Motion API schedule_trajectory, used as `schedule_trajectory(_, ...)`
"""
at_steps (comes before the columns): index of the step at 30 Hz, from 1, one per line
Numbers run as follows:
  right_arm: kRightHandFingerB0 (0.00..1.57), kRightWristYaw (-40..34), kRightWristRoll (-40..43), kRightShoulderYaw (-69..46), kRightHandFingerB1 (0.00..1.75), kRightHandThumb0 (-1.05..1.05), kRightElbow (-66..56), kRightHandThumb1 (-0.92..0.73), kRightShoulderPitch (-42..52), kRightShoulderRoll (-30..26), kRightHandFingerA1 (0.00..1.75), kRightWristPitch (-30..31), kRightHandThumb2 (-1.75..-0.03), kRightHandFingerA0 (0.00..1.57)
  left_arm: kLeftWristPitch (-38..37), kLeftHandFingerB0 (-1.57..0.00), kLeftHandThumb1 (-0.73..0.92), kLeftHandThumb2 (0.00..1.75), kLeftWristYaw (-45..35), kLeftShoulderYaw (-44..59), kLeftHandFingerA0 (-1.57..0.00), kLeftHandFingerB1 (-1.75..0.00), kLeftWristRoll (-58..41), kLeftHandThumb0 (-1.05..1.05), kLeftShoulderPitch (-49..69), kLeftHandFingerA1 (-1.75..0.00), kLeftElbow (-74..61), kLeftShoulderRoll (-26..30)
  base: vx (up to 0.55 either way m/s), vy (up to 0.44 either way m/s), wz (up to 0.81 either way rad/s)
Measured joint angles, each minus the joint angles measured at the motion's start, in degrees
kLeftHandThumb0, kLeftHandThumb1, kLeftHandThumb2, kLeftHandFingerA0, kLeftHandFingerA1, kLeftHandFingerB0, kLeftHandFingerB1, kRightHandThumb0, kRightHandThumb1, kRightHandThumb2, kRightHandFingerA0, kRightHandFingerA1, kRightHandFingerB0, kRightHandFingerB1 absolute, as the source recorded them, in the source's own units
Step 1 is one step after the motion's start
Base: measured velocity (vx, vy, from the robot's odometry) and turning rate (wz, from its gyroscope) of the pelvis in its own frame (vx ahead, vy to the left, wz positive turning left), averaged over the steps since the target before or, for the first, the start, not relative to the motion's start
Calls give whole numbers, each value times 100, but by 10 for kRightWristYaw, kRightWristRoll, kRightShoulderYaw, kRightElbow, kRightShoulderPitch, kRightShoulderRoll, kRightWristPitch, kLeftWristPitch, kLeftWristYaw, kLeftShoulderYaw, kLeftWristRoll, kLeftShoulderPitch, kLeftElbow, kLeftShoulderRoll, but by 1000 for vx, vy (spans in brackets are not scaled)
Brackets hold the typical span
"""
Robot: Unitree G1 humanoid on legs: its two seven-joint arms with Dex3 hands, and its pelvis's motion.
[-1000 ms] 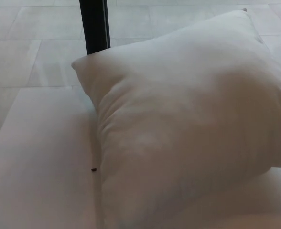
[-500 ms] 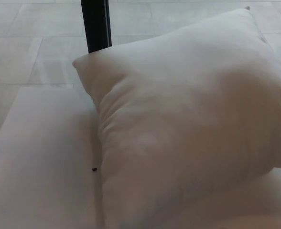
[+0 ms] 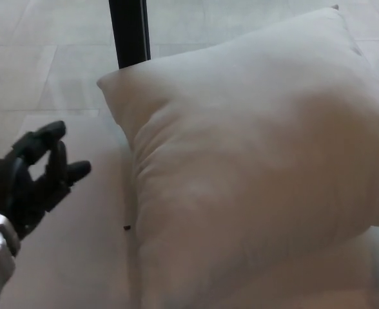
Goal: The robot uses its left hand to press on the left side of the pillow kept in the middle of the desk and uses its right hand to lift up and the right side of the pillow and turn it over
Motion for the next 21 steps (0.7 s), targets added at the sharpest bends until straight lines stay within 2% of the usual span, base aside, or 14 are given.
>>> schedule_trajectory(1, 15, 0, -1, 11, 25, -96, 0, -90, -3, 7, 45, 8, -68, 28, 6, -8, 78, 104, 2, -20, -31, -45, 5, -71, 2, -67, -3, -2, 0, 0, 0)
schedule_trajectory(2, 8, 0, -2, 22, 38, -92, -1, -71, -6, 13, 55, 15, -112, 25, 12, -8, 78, 104, 4, -38, -31, -44, 9, -72, 4, -69, -6, -5, 0, 0, 0)
schedule_trajectory(4, 6, -1, -5, 46, 37, -98, -3, -75, -11, 23, 55, 32, -115, 26, 27, -8, 92, 73, 12, -67, -27, -33, 16, -72, 7, -68, -10, -18, 0, 0, 0)
schedule_trajectory(6, 7, -1, -10, 66, 37, -89, -3, -74, -13, 30, 54, 42, -113, 23, 41, -2, 92, 79, 22, -80, -25, -25, 21, -75, 10, -61, -12, -35, 0, 0, 0)
schedule_trajectory(7, 12, -1, -14, 77, 26, -95, -3, -92, -14, 33, 46, 48, -75, 25, 48, 0, 81, 113, 28, -86, -19, -29, 23, -76, 11, -60, -14, -45, 0, 0, 0)
schedule_trajectory(8, 12, -2, -19, 90, 26, -95, -4, -92, -15, 38, 46, 56, -75, 25, 57, 0, 81, 113, 35, -94, -19, -29, 26, -76, 12, -60, -14, -58, 0, 0, 0)
schedule_trajectory(9, 6, -2, -22, 97, 35, -91, -4, -74, -15, 40, 53, 60, -113, 16, 62, -4, 85, 101, 38, -98, -14, -23, 27, -84, 13, -57, -14, -64, 0, 0, 0)
schedule_trajectory(11, 6, -2, -28, 119, 35, -93, -7, -73, -15, 45, 56, 71, -114, 21, 76, 0, 86, 120, 50, -109, -19, -22, 32, -85, 13, -60, -13, -86, 0, 0, 0)
schedule_trajectory(12, 13, -3, -32, 128, 26, -97, -9, -92, -15, 47, 49, 75, -72, 28, 82, 0, 90, 124, 56, -112, -8, -15, 33, -89, 13, -56, -13, -95, 0, 0, 0)
schedule_trajectory(13, 9, -3, -34, 134, 38, -93, -10, -72, -14, 49, 57, 77, -114, 26, 86, -5, 87, 123, 59, -114, -4, -17, 34, -86, 13, -54, -13, -102, 0, 0, 0)
schedule_trajectory(17, 12, -14, -57, 176, 39, -94, -29, -73, -4, 69, 56, 91, -113, 32, 101, 0, 92, 88, 83, -117, -21, -10, 38, -89, 18, -75, -1, -152, 0, 0, 0)
schedule_trajectory(18, 13, -16, -62, 183, 41, -100, -35, -77, -1, 75, 57, 94, -115, 34, 101, 0, 84, 120, 87, -116, -19, -18, 40, -86, 18, -69, 4, -161, 0, 0, 0)
schedule_trajectory(20, 14, -23, -73, 192, 41, -101, -47, -78, 0, 88, 57, 94, -115, 35, 99, 0, 85, 100, 98, -117, -13, -5, 46, -94, 18, -66, 15, -181, 0, 0, 0)
schedule_trajectory(21, 13, -26, -77, 194, 39, -103, -53, -77, 0, 94, 57, 94, -117, 33, 95, 0, 85, 126, 103, -117, -26, -11, 48, -92, 18, -69, 20, -189, 0, 0, 0)
